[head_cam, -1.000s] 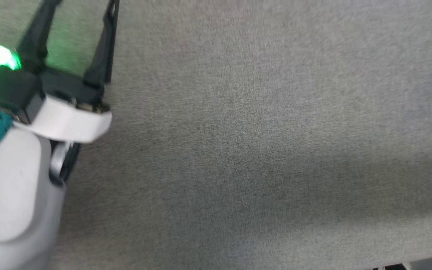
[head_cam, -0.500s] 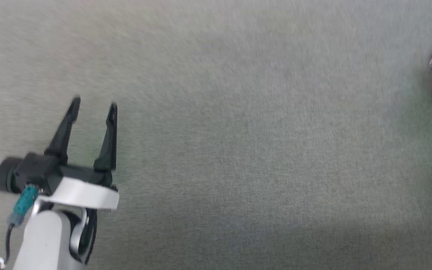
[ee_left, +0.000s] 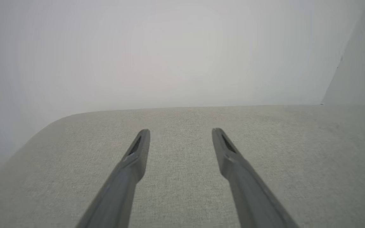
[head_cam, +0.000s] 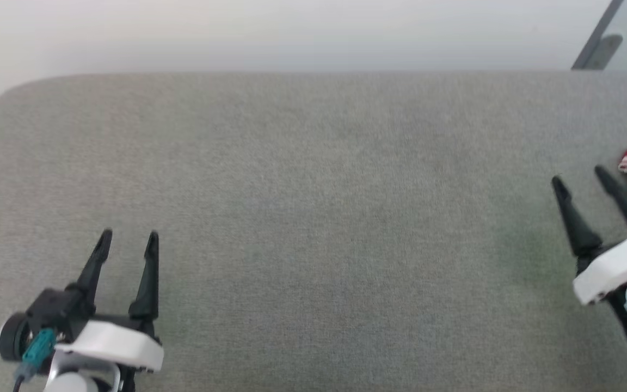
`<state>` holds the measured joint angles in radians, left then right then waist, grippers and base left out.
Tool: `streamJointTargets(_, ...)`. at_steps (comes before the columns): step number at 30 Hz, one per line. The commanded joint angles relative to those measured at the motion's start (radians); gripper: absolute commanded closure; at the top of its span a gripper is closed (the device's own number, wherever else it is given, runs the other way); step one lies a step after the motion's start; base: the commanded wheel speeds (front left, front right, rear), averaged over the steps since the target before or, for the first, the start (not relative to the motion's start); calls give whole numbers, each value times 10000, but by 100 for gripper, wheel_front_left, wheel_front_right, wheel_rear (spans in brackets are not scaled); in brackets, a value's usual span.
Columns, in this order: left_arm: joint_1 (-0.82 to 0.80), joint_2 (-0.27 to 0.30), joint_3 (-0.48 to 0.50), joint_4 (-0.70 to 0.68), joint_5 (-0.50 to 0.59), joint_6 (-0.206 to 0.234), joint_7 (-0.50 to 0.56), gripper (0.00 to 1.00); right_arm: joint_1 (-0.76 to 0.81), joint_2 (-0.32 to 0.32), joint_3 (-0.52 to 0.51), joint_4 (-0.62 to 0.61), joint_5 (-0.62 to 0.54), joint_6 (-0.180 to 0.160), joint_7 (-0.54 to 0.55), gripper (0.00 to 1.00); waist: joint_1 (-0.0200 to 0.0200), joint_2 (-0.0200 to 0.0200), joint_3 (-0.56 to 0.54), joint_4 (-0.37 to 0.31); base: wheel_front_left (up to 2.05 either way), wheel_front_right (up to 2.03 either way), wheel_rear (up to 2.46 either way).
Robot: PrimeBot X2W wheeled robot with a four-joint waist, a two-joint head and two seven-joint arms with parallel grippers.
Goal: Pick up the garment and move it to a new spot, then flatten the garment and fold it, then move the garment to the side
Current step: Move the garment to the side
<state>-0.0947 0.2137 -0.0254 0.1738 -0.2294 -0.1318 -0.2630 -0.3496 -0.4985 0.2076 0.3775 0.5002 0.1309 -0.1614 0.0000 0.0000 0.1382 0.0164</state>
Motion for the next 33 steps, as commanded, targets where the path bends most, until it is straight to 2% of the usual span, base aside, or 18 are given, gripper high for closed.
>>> streamJointTargets(1,228,-39,95,9,-60,29,-16,0,300,146,-40,-116,-15,-5,-123,0,0,0,-326,124,0,0,0)
streamJointTargets(9,1102,-138,410,-159,-92,29,-16,0,1406,750,-529,-821,-157,-5,-580,0,0,0,-820,89,0,0,0)
streamJointTargets(15,1733,-247,490,-478,-22,29,-15,0,2281,954,-1127,-1523,-331,-5,-616,0,0,0,-1110,116,0,0,0)
streamJointTargets(26,2458,-437,678,-1194,70,29,-15,0,3849,1404,-2614,-3201,-839,-5,-30,0,0,0,-1212,274,0,0,0)
streamJointTargets(33,2519,-530,766,-1397,130,29,-15,0,4180,1693,-2954,-3746,-1011,-5,263,0,0,0,-1113,306,0,0,0)
